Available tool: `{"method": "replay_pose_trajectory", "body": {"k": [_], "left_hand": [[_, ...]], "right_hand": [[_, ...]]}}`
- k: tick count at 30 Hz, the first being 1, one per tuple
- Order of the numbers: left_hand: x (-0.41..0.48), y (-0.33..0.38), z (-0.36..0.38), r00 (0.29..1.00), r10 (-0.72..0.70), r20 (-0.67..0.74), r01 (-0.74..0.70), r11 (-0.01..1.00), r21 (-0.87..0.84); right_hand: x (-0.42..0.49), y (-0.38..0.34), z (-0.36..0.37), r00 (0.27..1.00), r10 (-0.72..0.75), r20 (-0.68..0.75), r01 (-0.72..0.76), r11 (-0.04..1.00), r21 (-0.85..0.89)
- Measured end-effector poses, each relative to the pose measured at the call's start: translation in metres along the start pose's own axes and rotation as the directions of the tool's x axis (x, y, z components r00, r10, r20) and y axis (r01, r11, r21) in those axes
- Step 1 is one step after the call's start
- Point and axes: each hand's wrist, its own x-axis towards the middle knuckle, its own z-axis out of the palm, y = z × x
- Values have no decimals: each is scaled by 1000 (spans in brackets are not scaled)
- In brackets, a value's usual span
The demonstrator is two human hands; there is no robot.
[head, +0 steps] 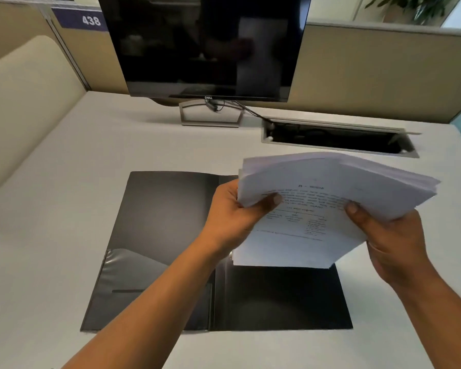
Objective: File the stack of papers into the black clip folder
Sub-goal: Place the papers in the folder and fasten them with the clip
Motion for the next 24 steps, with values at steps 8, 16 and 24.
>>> {"method": "replay_pose_trajectory", "body": {"k": [8, 16, 24], "left_hand": [[-4, 21, 10, 971, 228, -71, -225, 973, 40], [8, 20, 8, 967, 253, -7, -253, 967, 19], [2, -6, 6, 968, 248, 32, -250, 953, 173]], "right_hand": [[-4, 2, -3, 998, -60, 31, 61, 998, -19], [0, 2, -5, 999, -29, -23, 27, 998, -64], [-4, 4, -5, 997, -67, -24, 64, 991, -118]]}}
